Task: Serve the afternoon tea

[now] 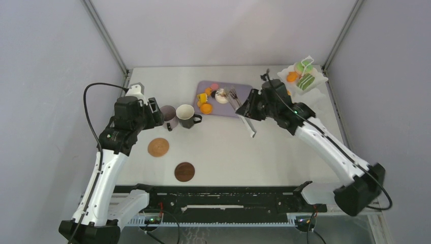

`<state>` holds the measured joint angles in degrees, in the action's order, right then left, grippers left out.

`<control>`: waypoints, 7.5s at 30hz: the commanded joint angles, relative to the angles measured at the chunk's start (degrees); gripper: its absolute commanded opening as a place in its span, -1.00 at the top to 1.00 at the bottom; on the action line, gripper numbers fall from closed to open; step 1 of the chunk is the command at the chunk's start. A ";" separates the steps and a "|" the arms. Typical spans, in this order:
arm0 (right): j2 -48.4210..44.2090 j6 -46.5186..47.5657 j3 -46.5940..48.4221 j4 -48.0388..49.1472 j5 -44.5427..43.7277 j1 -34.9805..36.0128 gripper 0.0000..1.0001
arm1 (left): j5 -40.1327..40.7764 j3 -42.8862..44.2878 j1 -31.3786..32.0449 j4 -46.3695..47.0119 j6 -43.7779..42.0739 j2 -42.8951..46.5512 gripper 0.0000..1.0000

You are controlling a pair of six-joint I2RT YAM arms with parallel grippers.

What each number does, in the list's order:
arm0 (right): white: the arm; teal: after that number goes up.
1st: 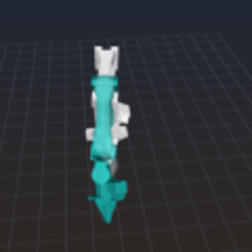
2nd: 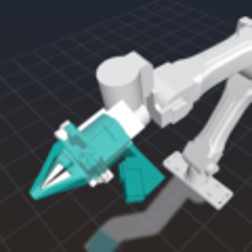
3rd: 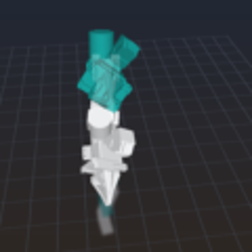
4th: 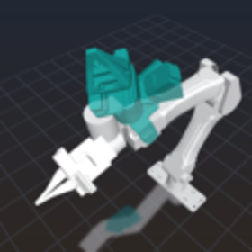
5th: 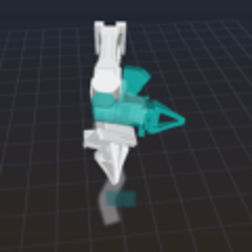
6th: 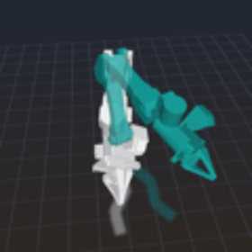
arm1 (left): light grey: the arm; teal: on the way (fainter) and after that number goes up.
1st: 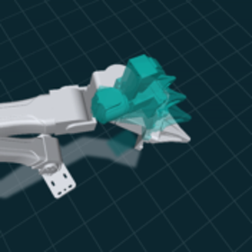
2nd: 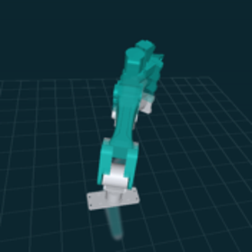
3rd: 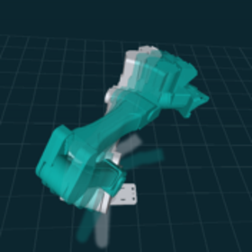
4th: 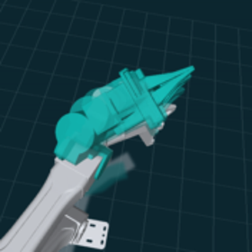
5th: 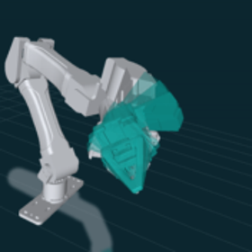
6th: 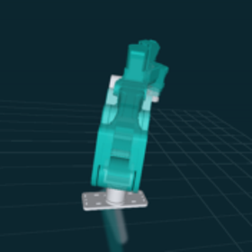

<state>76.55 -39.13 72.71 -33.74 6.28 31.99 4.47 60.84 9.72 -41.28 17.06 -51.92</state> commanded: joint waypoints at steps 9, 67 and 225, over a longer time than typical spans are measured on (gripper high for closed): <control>-30.97 -2.05 -8.56 -23.47 -11.98 -3.83 1.00 | -3.59 0.06 -0.40 0.50 0.06 2.44 -0.33; -11.40 5.46 -10.39 4.95 11.80 -51.56 1.00 | -1.24 -0.97 -0.41 1.40 -1.87 5.30 -0.33; -0.11 12.47 -19.53 6.56 -19.52 20.81 0.83 | -4.12 -0.63 -0.48 0.32 2.95 6.65 -0.33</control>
<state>81.67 -32.38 44.42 -22.02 -22.17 58.43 -0.19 60.80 9.67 -41.32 20.08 -45.60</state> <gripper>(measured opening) 0.156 0.667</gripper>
